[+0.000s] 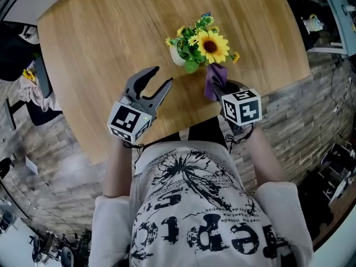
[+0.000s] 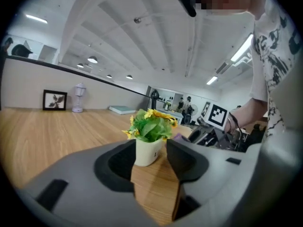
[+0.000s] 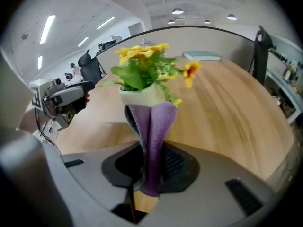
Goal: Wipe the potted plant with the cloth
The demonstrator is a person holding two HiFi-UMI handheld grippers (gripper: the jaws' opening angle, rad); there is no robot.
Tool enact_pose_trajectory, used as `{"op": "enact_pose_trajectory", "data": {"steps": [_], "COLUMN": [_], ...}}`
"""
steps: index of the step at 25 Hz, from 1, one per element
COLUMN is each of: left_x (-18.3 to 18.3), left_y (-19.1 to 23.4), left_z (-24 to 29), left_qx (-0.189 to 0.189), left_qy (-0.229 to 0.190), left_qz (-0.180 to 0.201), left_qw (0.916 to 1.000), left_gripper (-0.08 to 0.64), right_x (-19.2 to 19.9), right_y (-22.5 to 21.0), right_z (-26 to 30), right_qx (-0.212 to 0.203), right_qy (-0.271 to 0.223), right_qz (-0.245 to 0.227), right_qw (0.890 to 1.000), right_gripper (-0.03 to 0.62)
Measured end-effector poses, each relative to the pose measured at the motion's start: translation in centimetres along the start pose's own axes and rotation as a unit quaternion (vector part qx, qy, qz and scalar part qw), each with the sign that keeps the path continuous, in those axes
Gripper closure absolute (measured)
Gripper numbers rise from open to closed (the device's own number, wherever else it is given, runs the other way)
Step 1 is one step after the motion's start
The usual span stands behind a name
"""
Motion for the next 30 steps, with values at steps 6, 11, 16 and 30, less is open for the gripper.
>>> {"op": "enact_pose_trajectory", "data": {"steps": [6,11,16,30], "left_x": [0.6,1.2,1.4,1.3], "left_y": [-0.4,0.8,2.0,2.6], "left_z": [4.6,7.9,10.8,14.9], "left_qx": [0.061,0.063,0.081,0.155], "left_qy": [0.018,0.028,0.054,0.109], "left_qz": [0.048,0.061,0.086,0.174], "left_qw": [0.9968,0.9957,0.9915,0.9662], "left_gripper": [0.111,-0.005,-0.028,-0.029], "right_x": [-0.7,-2.1,-3.8,-6.2], "right_y": [-4.1,-6.3,-7.8,-9.0], "right_z": [-1.3,-1.4,-1.2,-0.3], "right_qx": [0.054,0.081,0.093,0.068], "right_qy": [-0.03,-0.053,-0.064,-0.055], "right_qz": [0.024,0.04,0.042,0.024], "right_qw": [0.998,0.995,0.993,0.996], "right_gripper": [0.511,0.511,0.511,0.511]}}
Point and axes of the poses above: the fingertips, and each gripper's own axes: z forward along the fingers, y to its left, x out of its underside, the point moved 8 cm from there along -z, backward along the fingers, and after that the axes turned 3 degrees about -x, right-handed, at the moved point
